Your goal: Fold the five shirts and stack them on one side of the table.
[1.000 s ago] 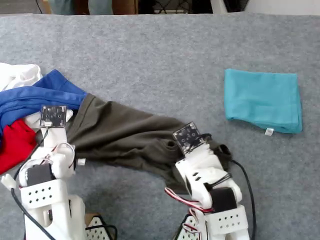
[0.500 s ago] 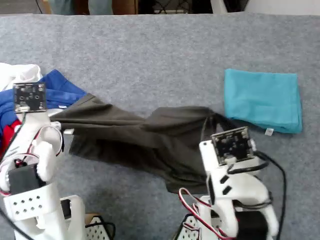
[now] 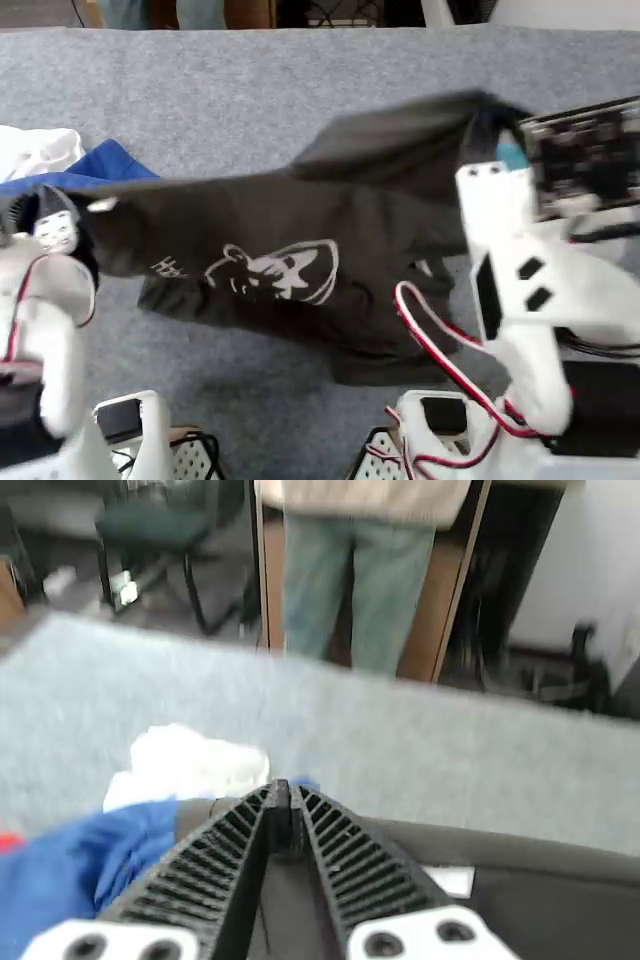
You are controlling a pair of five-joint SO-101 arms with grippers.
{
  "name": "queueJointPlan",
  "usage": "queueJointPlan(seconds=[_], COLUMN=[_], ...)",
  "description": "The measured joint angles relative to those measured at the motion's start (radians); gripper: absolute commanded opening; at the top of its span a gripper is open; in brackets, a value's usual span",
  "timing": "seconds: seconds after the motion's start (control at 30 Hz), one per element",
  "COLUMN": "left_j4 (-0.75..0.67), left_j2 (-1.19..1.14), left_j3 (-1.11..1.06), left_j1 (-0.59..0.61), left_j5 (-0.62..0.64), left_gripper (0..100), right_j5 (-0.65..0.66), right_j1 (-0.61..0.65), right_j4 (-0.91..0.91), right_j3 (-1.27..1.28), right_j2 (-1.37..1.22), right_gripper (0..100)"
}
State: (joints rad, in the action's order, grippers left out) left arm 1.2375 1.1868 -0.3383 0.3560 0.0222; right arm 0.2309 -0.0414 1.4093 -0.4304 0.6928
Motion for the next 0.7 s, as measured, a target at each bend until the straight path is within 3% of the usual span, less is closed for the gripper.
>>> queueJointPlan(seconds=[0.13, 0.4, 0.6, 0.7], left_j4=[0.021, 0.249, 0.468, 0.512], left_j2=[-0.075, -0.316, -0.453, -0.470], left_j3=[0.196, 0.713, 1.152, 1.269], left_j1=[0.000, 0.000, 0.000, 0.000], left_j5=[0.038, 0.063, 0.063, 0.063], left_gripper=[3, 3, 3, 3], right_j5=[-0.049, -0.063, -0.040, -0.020], right_j1=[0.000, 0.000, 0.000, 0.000], right_j4=[0.017, -0.012, -0.146, -0.167], right_j3=[-0.336, -0.847, -0.927, -0.925], right_j2=[-0.146, -0.299, -0.290, -0.249], right_gripper=[1.3, 1.3, 1.3, 1.3])
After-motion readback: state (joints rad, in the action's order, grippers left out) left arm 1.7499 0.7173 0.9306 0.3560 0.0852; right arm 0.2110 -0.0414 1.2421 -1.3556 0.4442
